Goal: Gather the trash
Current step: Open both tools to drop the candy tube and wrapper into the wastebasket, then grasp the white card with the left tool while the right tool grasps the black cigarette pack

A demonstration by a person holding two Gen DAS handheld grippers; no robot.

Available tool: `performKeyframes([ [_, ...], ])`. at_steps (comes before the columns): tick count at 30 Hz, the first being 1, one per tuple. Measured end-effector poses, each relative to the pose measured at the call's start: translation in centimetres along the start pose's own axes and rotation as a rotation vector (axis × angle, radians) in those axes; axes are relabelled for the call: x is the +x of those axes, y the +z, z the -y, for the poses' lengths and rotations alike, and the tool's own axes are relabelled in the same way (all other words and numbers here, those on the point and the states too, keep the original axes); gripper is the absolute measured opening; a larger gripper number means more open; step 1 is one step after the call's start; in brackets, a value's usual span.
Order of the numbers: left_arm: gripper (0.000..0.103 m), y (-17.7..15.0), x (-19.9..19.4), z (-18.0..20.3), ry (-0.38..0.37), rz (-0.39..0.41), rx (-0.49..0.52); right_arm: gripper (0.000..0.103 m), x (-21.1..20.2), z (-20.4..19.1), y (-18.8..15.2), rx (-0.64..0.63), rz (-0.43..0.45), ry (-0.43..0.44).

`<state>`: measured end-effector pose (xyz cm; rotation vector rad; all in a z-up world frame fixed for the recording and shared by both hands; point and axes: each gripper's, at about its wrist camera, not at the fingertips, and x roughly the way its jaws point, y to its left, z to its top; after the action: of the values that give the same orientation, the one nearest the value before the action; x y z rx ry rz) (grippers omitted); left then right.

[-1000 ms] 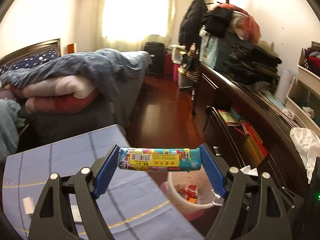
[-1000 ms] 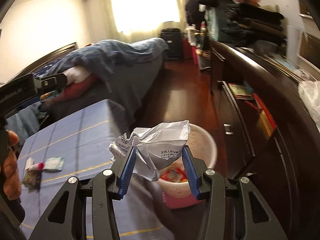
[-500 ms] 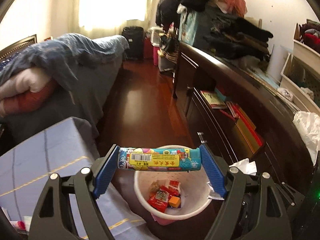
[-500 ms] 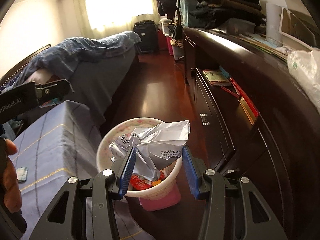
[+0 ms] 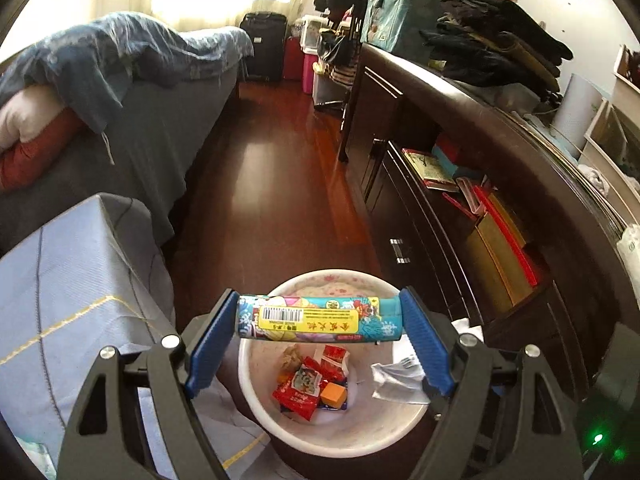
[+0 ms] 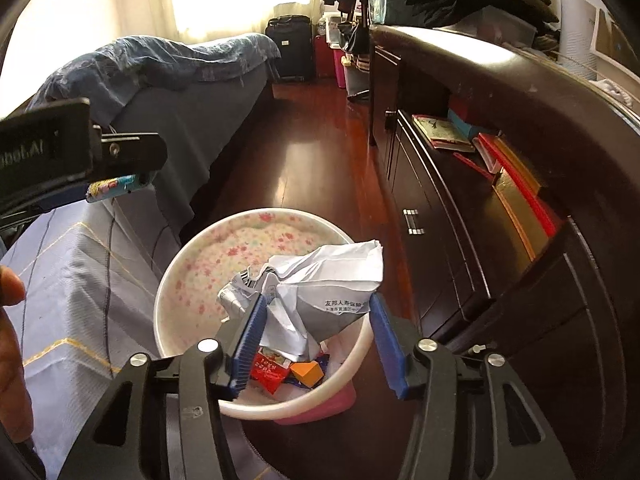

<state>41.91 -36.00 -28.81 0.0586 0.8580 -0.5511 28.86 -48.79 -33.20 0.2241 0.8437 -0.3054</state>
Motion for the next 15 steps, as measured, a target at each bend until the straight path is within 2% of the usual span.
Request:
performKeyframes([
  [3,0.082,0.1,0.4,-0.3,-0.007,-0.005,-0.013,0.062,0.5,0.1,-0.1,0.005,-0.001,0.007],
  [5,0.087,0.1,0.3,-0.4,-0.01,0.0,-0.019,0.066,0.6,0.1,-0.1,0.007,0.004,0.008],
  [10,0.095,0.6,-0.4,-0.3,-0.008,0.031,-0.02,0.068,0.5,0.0,-0.2,0.011,-0.001,-0.002],
  [15,0.096,0.7,-1.7,-0.4,0.012,0.056,-0.011,0.07,-0.3,-0.1,-0.4,0.019,-0.012,0.005],
])
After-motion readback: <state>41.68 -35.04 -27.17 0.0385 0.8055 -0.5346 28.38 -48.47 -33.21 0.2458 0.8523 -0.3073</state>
